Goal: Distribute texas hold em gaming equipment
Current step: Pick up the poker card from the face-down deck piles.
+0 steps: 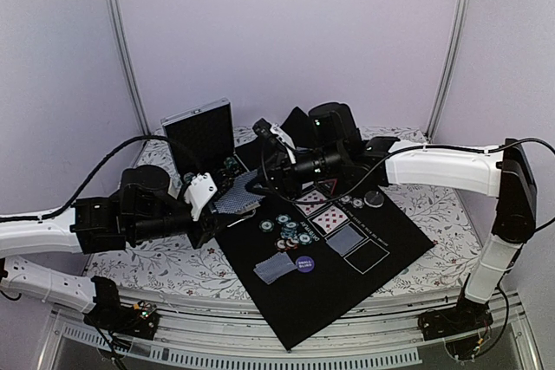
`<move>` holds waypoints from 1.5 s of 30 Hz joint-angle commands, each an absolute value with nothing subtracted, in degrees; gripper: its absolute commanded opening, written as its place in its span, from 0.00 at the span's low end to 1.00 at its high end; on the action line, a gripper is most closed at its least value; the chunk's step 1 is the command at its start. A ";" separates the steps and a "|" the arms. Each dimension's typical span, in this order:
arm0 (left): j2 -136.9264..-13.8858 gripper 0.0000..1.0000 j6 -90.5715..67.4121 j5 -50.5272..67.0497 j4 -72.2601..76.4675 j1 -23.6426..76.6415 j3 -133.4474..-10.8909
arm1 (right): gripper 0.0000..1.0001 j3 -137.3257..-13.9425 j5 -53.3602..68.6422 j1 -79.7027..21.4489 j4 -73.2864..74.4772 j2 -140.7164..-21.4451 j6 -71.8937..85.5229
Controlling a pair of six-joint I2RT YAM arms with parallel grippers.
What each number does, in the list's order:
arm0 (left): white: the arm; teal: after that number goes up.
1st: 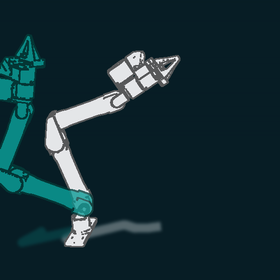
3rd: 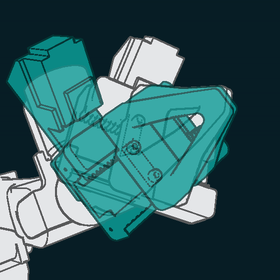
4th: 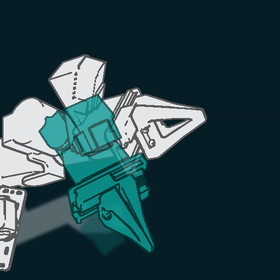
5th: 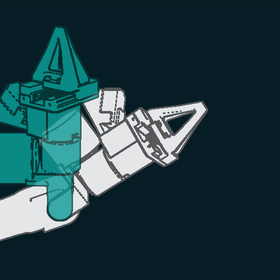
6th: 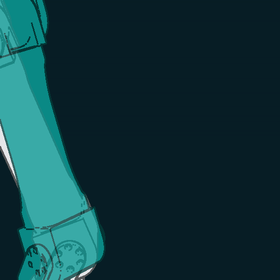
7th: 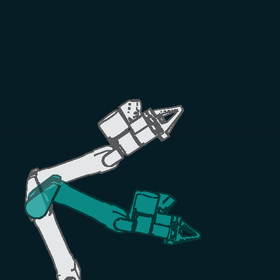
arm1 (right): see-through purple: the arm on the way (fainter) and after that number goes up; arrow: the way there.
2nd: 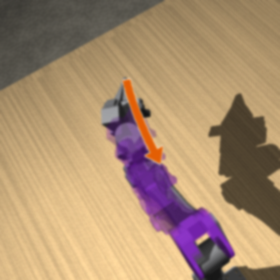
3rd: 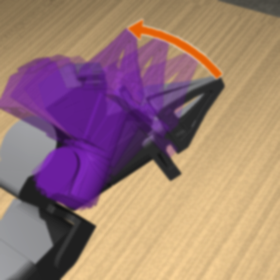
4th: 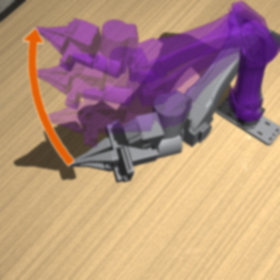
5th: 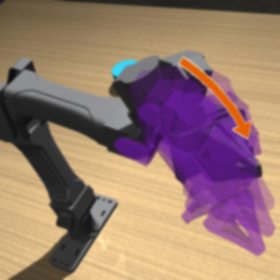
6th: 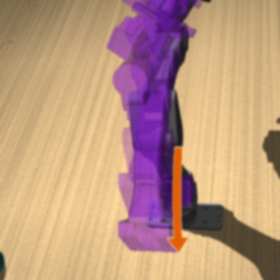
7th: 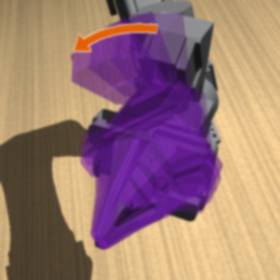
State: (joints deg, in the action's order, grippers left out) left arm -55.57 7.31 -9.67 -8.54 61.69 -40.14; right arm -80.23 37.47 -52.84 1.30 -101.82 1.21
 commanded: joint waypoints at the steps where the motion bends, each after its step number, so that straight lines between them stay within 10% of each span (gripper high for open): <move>1: -54.79 0.35 7.65 -9.53 -7.00 61.44 -41.31 | 0.33 -82.40 36.13 -52.99 4.59 -99.73 -1.30; 24: -54.30 0.35 7.39 -10.22 -7.59 61.52 -40.89 | 0.04 -86.67 33.84 -52.98 15.18 -99.53 -4.10; 45: -53.64 0.35 7.06 -10.56 -7.58 61.47 -40.29 | 0.02 -88.76 38.20 -52.61 21.42 -93.74 -9.35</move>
State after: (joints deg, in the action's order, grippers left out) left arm -54.57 7.25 -10.55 -8.78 61.69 -40.14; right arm -86.85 34.94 -52.82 20.45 -96.79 -7.81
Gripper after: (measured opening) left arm 0.351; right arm 0.023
